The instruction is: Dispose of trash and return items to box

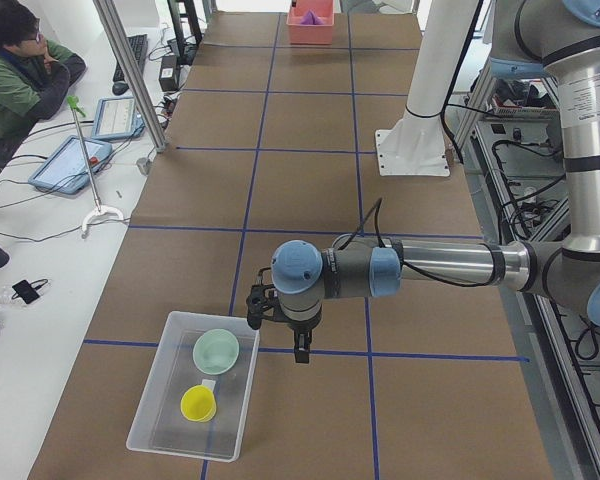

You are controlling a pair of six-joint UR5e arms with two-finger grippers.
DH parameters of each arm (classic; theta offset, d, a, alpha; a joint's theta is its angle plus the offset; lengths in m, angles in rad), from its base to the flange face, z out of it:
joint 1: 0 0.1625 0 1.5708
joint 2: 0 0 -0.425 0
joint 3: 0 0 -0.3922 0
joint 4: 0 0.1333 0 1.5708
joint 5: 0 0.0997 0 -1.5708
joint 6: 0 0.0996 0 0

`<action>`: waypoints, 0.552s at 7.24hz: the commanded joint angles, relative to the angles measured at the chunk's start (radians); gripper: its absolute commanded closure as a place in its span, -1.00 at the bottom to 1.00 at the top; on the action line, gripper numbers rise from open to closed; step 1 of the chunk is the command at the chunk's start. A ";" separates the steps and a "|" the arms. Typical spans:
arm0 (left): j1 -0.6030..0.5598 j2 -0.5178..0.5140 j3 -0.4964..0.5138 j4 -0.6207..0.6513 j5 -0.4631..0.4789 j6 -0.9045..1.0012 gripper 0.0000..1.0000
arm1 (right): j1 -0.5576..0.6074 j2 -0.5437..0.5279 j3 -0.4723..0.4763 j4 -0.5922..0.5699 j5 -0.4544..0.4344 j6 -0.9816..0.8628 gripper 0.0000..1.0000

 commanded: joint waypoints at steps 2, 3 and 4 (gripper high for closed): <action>-0.018 -0.066 -0.009 0.118 0.094 0.019 -0.98 | -0.095 -0.087 0.010 0.014 -0.100 -0.012 -1.00; -0.018 -0.066 -0.021 0.118 0.086 0.017 -0.98 | -0.095 -0.119 0.010 0.015 -0.104 -0.012 -1.00; -0.020 -0.057 -0.026 0.118 0.083 0.019 -0.98 | -0.094 -0.138 0.011 0.019 -0.110 -0.012 -1.00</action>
